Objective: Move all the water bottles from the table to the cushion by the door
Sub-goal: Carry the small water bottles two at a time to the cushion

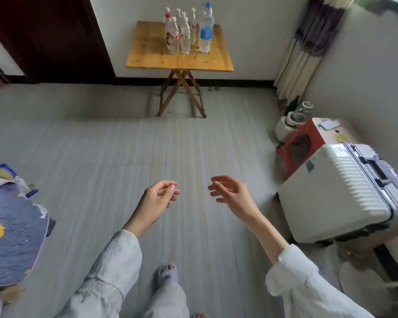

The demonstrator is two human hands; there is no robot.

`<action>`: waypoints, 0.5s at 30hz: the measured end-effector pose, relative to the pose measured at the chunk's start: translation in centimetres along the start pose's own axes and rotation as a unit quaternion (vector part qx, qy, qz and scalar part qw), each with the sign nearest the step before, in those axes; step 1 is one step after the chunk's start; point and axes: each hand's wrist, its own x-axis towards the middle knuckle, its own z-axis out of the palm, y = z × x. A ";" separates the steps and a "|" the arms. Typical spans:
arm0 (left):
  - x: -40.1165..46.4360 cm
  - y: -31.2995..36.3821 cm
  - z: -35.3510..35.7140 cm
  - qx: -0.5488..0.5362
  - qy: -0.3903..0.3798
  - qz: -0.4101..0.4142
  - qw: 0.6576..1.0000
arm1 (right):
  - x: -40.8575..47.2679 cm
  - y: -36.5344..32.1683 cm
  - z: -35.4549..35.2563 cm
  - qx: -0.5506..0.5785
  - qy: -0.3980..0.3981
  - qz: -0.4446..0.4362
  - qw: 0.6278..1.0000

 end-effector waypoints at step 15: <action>36.6 9.7 -9.3 0.001 0.011 0.022 1.000 | 36.2 -12.6 2.9 0.010 0.015 -0.032 0.999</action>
